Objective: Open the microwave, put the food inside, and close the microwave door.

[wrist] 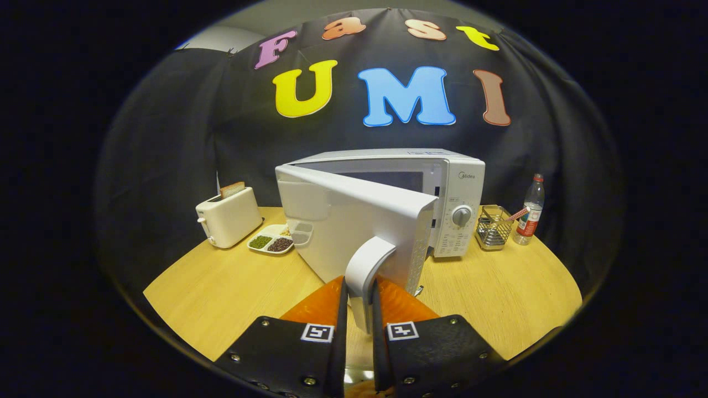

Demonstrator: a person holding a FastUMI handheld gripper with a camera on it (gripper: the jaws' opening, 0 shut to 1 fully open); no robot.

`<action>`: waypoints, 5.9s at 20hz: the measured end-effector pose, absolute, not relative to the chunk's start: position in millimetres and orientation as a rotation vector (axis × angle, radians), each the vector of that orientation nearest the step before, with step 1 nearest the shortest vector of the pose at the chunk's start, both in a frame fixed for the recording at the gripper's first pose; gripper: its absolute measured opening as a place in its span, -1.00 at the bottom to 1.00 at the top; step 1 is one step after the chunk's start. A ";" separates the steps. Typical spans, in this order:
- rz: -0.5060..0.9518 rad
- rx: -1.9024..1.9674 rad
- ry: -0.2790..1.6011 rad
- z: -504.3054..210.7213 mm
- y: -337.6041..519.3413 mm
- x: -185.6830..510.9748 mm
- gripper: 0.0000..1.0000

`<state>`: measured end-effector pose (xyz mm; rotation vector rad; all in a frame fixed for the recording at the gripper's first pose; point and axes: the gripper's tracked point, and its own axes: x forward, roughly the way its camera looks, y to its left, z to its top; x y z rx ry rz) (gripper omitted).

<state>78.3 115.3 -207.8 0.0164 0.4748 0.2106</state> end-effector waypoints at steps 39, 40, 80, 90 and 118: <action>0.772 0.100 0.383 -123.3 309.1 -89.7 1.00; 0.760 0.097 0.355 -114.3 299.0 -87.8 1.00; 0.209 -0.069 1.022 -332.7 67.6 -63.5 0.86; 0.196 0.041 0.987 -316.9 70.4 -53.4 0.31; 0.172 0.482 0.526 -219.2 143.1 218.4 0.30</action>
